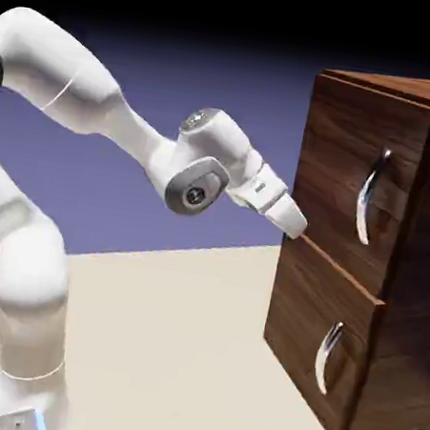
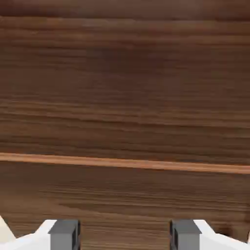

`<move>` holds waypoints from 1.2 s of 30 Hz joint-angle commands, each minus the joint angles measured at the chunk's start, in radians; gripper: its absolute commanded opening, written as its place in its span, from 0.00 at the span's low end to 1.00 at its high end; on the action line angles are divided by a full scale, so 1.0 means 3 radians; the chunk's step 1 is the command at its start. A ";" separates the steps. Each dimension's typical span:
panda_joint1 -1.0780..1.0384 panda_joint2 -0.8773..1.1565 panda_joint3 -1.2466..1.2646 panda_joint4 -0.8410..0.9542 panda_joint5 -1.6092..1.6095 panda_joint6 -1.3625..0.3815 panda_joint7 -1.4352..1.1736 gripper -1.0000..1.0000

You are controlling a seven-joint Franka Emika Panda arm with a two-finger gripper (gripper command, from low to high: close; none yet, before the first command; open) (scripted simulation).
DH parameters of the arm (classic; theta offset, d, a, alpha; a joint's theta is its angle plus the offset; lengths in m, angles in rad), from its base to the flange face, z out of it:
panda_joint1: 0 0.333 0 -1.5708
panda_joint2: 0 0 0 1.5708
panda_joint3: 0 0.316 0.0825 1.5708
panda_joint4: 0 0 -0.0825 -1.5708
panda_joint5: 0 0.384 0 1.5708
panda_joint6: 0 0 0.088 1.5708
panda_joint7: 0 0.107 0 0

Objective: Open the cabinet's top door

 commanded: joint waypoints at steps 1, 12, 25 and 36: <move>0.0041 -0.0028 -0.0056 0.0019 -0.0145 -0.0003 -0.0059 0.50; 0.0497 -0.0339 -0.0666 0.0231 -0.1740 -0.0033 -0.0712 0.50; 0.1035 -0.0707 -0.1388 0.0480 -0.3625 -0.0068 -0.1483 0.50; 0.1490 -0.1018 -0.1999 0.0692 -0.5220 -0.0098 -0.2136 0.50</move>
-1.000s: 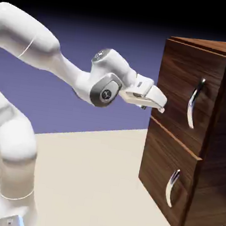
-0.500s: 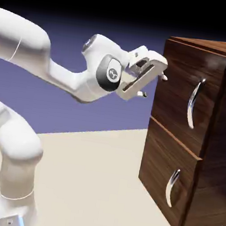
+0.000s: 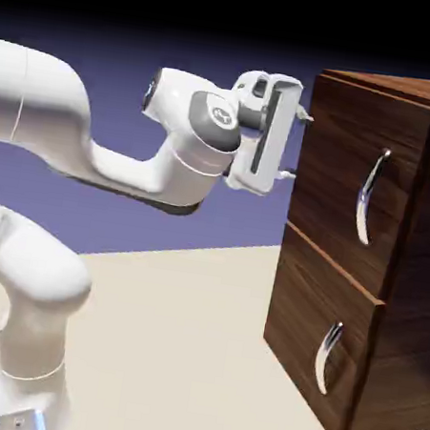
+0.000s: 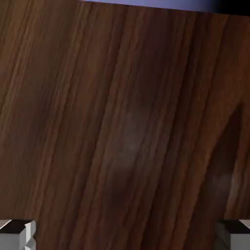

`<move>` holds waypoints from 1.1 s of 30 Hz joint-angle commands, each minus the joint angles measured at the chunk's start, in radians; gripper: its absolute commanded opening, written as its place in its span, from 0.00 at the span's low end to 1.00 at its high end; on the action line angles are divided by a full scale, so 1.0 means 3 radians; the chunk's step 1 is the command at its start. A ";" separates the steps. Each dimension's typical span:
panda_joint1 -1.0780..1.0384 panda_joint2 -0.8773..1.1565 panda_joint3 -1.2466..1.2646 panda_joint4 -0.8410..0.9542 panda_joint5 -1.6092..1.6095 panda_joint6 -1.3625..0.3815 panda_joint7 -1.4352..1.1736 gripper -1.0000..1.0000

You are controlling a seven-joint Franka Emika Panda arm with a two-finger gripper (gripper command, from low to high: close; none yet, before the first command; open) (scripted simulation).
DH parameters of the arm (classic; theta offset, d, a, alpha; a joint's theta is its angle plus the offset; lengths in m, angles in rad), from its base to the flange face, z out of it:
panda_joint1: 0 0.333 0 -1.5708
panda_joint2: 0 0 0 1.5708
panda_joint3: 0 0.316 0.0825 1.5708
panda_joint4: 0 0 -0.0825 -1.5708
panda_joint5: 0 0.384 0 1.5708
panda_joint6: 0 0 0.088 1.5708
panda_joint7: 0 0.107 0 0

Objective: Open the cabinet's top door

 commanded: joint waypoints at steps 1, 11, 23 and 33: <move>0.0041 -0.0028 -0.0056 0.0019 -0.0145 -0.0003 -0.0059 0.50; 0.0455 -0.0311 -0.0611 0.0211 -0.1595 -0.0030 -0.0653 0.50; 0.0952 -0.0650 -0.1277 0.0442 -0.3335 -0.0063 -0.1365 0.50; 0.1694 -0.0586 -0.1762 0.0898 -0.3979 -0.0240 -0.1577 0.50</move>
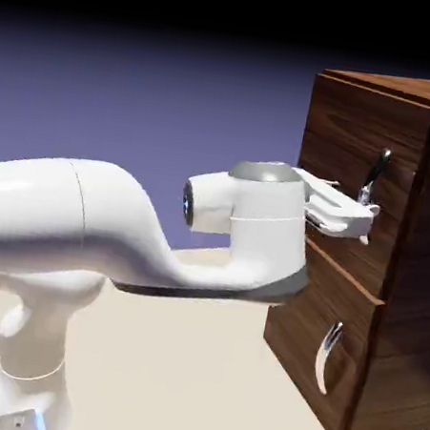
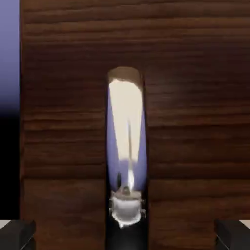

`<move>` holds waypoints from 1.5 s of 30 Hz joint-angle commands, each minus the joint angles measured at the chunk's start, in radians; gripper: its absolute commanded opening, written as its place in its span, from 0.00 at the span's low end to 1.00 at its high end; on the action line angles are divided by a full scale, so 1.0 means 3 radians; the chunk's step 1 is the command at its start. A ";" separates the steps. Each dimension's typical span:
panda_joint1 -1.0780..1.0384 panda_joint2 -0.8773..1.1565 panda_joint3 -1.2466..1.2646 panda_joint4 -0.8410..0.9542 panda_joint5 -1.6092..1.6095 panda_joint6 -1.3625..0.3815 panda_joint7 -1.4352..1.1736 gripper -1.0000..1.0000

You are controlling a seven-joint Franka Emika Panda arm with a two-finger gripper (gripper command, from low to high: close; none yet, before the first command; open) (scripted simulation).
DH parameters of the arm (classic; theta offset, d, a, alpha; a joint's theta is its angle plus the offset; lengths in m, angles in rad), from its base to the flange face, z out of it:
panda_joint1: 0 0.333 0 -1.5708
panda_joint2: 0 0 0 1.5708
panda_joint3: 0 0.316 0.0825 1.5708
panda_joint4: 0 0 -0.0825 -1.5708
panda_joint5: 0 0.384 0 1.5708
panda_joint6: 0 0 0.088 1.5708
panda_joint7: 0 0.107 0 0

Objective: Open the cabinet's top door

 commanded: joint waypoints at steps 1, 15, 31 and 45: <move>0.0000 0.0000 0.0000 0.0000 0.0000 0.0000 0.0000 0.00; -0.1528 -0.0055 0.1323 -0.1382 0.1142 -0.1175 -0.0119 0.00; -0.2056 -0.0544 0.3256 -0.2263 0.3321 -0.2679 -0.0463 0.00; -0.1880 0.0118 0.4947 -0.1918 0.5182 -0.4202 -0.0229 0.00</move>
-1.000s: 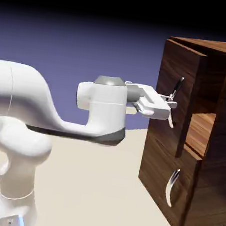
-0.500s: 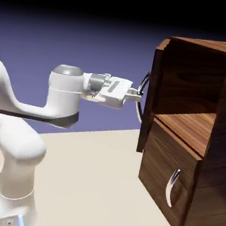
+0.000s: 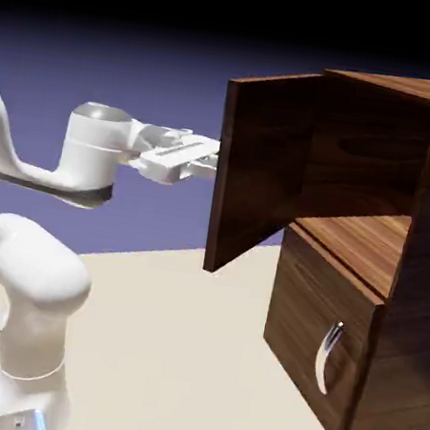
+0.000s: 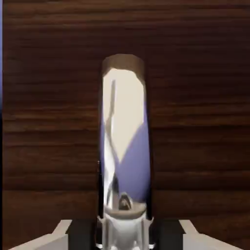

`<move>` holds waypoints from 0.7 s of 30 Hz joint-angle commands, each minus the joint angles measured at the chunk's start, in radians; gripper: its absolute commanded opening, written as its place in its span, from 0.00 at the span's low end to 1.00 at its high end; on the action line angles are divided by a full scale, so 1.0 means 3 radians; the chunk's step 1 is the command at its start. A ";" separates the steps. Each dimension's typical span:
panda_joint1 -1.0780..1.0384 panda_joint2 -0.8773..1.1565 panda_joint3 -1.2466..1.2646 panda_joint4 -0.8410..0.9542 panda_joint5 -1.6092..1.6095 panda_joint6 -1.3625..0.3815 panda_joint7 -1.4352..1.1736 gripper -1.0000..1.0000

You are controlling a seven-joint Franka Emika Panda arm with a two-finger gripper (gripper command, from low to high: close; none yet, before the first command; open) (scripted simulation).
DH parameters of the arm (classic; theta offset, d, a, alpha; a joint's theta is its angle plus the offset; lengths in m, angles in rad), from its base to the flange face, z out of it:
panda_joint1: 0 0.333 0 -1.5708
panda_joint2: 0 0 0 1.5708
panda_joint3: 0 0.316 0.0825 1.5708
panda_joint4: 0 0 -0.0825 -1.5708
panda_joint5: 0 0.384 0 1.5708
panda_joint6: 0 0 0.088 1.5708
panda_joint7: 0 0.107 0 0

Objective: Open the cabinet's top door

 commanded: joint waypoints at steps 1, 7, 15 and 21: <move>-0.0018 0.0104 0.0121 0.0074 0.0125 -0.0120 0.0038 0.00; -0.0276 0.0814 0.0812 0.0663 0.0782 -0.0894 0.0293 0.00; -0.0837 0.1781 0.1586 0.1589 0.1283 -0.1912 0.0688 0.00; -0.1210 0.2508 0.2065 0.2246 0.1443 -0.2649 0.1071 0.00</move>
